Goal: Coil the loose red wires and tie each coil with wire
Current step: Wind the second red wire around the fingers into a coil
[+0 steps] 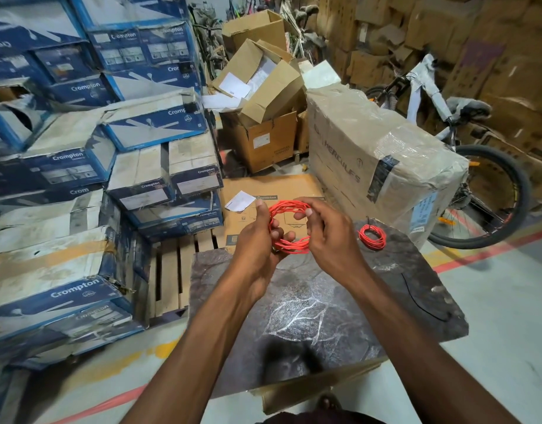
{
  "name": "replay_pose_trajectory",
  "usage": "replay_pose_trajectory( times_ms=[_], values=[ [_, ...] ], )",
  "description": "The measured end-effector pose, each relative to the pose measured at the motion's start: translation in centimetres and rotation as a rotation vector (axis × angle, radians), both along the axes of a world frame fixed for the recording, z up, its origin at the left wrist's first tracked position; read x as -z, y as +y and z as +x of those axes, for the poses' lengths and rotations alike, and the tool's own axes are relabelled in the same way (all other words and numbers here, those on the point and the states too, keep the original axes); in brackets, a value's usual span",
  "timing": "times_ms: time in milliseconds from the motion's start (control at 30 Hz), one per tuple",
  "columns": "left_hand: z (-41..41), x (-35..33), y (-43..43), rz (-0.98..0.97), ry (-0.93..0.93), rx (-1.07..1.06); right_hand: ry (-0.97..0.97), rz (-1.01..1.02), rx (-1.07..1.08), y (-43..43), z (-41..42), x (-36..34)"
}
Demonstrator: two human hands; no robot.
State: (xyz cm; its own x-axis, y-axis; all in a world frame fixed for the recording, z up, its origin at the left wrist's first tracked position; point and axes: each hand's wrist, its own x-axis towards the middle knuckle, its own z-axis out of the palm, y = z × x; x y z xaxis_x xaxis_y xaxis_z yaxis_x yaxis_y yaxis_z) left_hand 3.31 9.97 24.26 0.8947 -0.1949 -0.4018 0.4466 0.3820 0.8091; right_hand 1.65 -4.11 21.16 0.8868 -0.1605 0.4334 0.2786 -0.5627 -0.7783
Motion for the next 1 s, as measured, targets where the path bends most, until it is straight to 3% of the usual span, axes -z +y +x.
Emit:
replay_pose_trajectory(
  times_ms=[167, 333, 467, 767, 1000],
  values=[
    [1.0, 0.3, 0.5, 0.146, 0.02, 0.089, 0.026, -0.032, 0.021, -0.3, 0.4, 0.5],
    [1.4, 1.0, 0.3, 0.121, 0.058, 0.088, 0.088, -0.021, 0.035, 0.0, 0.5, 1.1],
    [1.6, 1.6, 0.4, 0.084, -0.031, 0.108, 0.146, 0.117, 0.048, -0.1, 0.8, 1.8],
    [1.2, 1.4, -2.5, -0.162, -0.056, -0.134, 0.032, 0.431, 0.164, 0.2, 0.1, 2.3],
    [1.1, 2.1, -5.0, -0.136, -0.043, -0.234, -0.012, 0.581, 0.307, 0.7, -0.6, 3.1]
  ],
)
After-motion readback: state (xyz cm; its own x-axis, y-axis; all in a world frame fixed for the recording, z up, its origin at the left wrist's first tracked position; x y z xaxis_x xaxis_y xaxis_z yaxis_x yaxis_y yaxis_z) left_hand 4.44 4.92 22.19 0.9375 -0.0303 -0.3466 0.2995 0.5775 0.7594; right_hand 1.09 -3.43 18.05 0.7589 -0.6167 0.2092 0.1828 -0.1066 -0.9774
